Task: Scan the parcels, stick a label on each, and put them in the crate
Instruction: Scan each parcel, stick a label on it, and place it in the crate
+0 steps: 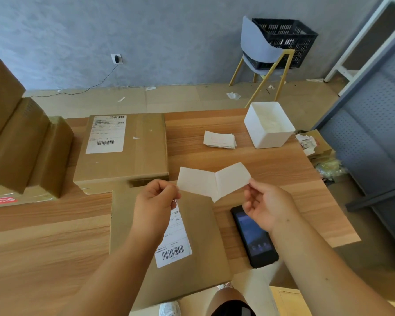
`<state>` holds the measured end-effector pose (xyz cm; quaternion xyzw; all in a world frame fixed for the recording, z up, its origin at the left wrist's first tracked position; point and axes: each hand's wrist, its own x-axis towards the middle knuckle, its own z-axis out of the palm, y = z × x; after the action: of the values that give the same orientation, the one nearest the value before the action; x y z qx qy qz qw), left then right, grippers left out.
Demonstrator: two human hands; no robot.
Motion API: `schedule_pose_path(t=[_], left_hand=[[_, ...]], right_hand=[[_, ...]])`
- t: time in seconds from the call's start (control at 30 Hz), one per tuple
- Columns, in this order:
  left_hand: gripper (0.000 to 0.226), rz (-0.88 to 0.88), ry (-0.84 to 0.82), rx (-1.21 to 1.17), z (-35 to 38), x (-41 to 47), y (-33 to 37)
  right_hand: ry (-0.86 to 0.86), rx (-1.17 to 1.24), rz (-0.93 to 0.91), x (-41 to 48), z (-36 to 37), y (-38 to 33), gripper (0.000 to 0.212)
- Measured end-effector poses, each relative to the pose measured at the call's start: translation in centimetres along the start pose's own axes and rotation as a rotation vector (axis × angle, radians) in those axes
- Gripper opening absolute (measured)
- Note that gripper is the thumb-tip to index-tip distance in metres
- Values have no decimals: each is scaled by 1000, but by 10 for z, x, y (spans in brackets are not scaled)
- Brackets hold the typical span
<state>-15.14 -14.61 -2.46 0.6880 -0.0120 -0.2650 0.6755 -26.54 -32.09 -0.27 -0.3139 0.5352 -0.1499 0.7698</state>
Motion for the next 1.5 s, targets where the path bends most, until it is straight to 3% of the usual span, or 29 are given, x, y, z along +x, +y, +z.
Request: schedule_pose_path(t=[0.07,0.2,0.27,0.4,0.5,0.6,0.7,0.8,0.93,1.1,1.27,1.37,1.5], left_hand=[[13,-5,40,25,11,8,-1],[18,11,96,111,38,26,-5],[10,41,105,184,58,36,-5],[11,104,86,322,116,58,-5],[16,162,-21,454,169,82,-5],[15,213,-88,509,225,112,4],[20,278,-54,518,277,145,16],[12,456,-38,587,320,177,20],[14,708,-59,896,355,221,11],[23,643,-172,1456,365,253,-13],[30,625,-209,1403,358,238,-18],[30,593,-191,1236,347,215,-9],[17,529,-216,962,320,172,-6]], right_hand=[[66,35,-38,9,-13,-11,6],[178,31,-185,37,-44,-41,8],[192,-55,-282,54,-61,-61,7],[129,-560,-467,86,-94,-106,13],[66,-916,-480,110,-117,-141,14],[13,-1133,-448,135,-134,-175,17],[16,-1253,-468,159,-146,-205,19],[2,-1271,-477,182,-153,-228,17],[-33,-1279,-459,203,-160,-245,17],[-52,-1256,-442,220,-169,-250,16],[-89,-1168,-425,229,-175,-243,12],[-117,-983,-420,226,-176,-236,10],[-172,-771,-414,216,-174,-224,28]])
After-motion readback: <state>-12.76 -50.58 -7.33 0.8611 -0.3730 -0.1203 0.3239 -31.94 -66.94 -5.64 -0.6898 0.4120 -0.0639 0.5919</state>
